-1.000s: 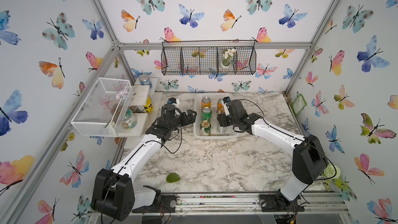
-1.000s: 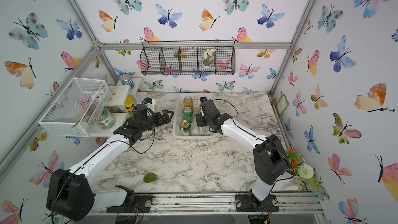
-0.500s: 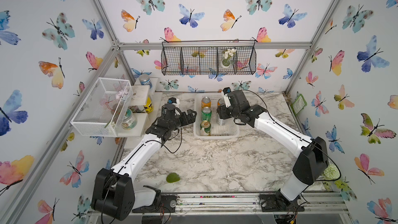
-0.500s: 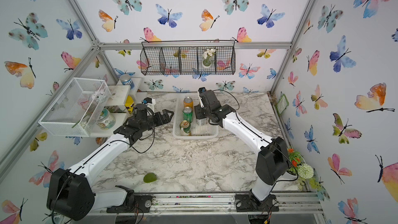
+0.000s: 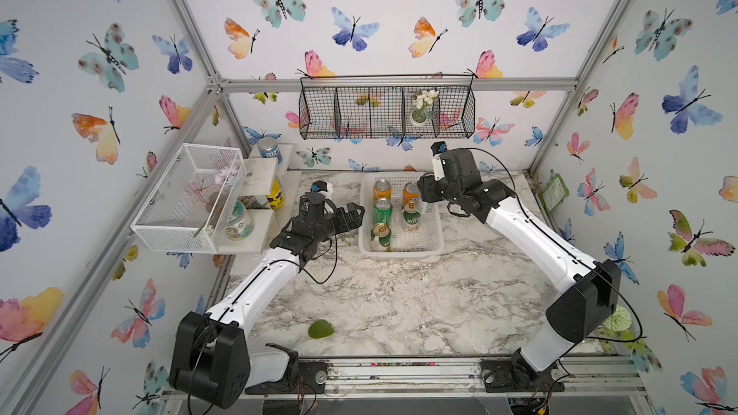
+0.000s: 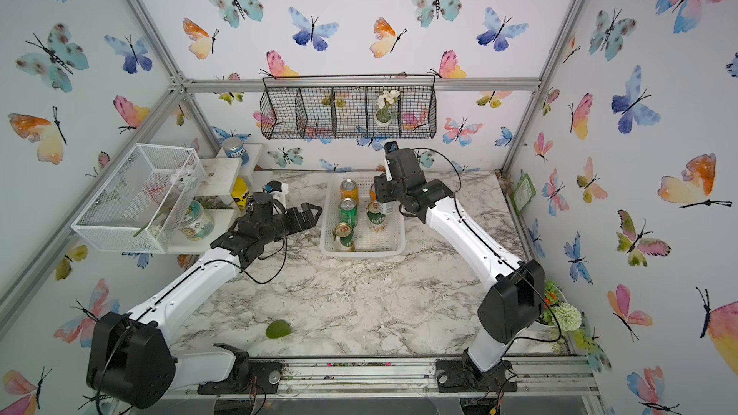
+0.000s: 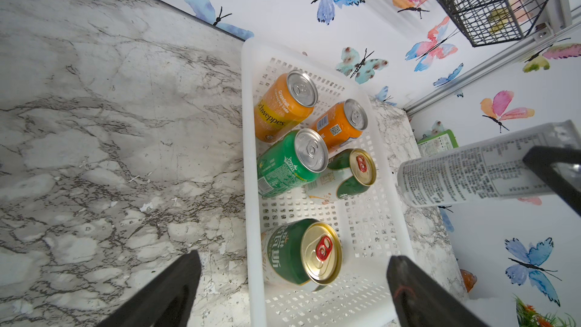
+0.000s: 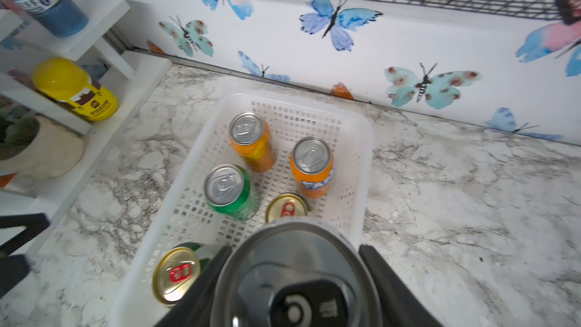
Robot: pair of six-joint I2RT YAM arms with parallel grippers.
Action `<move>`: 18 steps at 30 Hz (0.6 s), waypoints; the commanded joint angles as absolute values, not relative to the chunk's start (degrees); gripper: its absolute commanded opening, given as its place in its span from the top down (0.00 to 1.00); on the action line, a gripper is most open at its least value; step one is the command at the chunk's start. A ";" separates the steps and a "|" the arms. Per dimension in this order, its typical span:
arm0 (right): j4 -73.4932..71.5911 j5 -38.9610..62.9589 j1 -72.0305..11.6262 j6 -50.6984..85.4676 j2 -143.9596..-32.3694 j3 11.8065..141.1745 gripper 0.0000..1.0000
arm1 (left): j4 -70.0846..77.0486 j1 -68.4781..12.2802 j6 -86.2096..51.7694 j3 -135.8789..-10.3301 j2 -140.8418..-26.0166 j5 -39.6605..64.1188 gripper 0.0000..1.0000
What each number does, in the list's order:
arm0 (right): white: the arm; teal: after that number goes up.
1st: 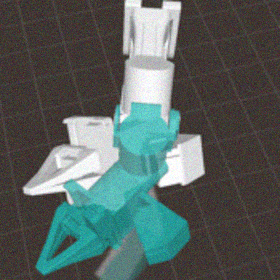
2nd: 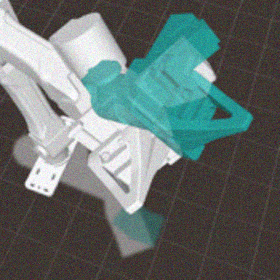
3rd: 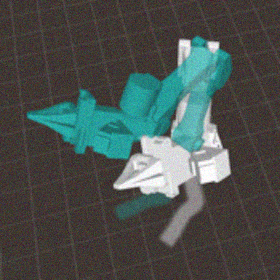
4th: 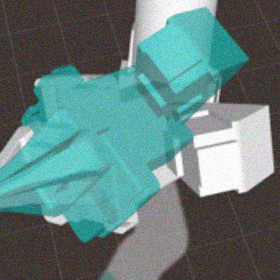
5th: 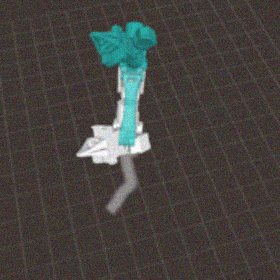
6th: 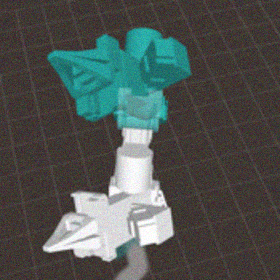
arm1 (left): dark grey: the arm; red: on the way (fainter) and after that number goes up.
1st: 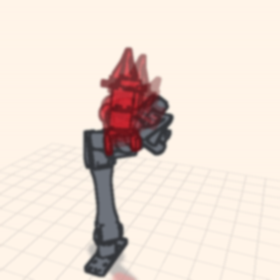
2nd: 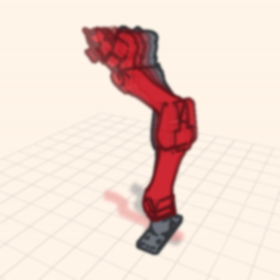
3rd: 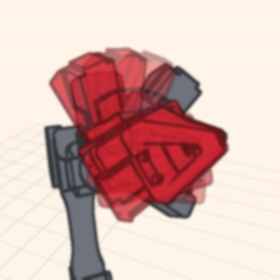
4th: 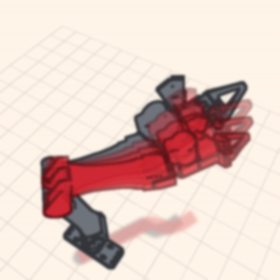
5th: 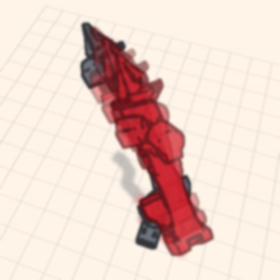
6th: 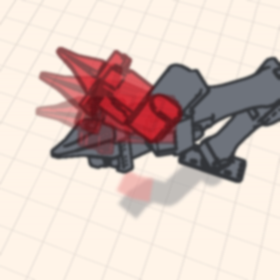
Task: Take out the drinks from the basket
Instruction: Pick up the drink from the basket, then place the drink at the center of the board.
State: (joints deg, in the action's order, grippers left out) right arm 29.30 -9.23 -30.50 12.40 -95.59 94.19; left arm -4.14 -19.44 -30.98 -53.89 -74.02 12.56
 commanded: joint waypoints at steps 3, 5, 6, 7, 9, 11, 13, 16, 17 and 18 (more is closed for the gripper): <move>21.13 -13.71 -23.00 14.15 -94.56 93.40 0.98 | -4.66 -18.98 -30.50 -55.72 -74.29 14.42 0.01; 19.39 -14.77 -21.80 14.46 -95.69 92.91 0.98 | -4.66 -18.98 -30.56 -55.63 -74.18 14.41 0.01; 18.59 -15.46 -21.19 14.79 -96.61 92.68 0.98 | -4.66 -18.97 -30.59 -55.63 -74.18 14.50 0.01; 17.75 -15.88 -20.82 15.00 -97.44 92.48 0.98 | -4.66 -18.98 -30.51 -55.55 -74.09 14.50 0.01; 15.46 -15.83 -20.18 15.34 -99.52 91.29 0.98 | -4.66 -19.01 -30.50 -55.55 -74.07 14.35 0.01; 13.54 -14.85 -19.97 15.55 -101.34 90.11 0.98 | -4.66 -18.99 -30.46 -55.49 -74.00 14.33 0.01; 11.48 -14.07 -19.95 15.90 -102.97 88.66 0.98 | -4.66 -18.98 -30.41 -55.48 -74.07 14.15 0.01; 8.61 -14.94 -19.95 16.15 -105.16 86.60 0.98 | -4.66 -19.00 -30.41 -55.54 -74.18 14.24 0.01; 7.74 -14.80 -19.93 16.17 -105.65 85.89 0.98 | -4.66 -18.98 -30.41 -55.55 -74.18 14.24 0.01; 6.94 -14.24 -19.95 16.17 -105.97 85.21 0.98 | -4.66 -18.98 -30.41 -55.54 -74.26 14.24 0.01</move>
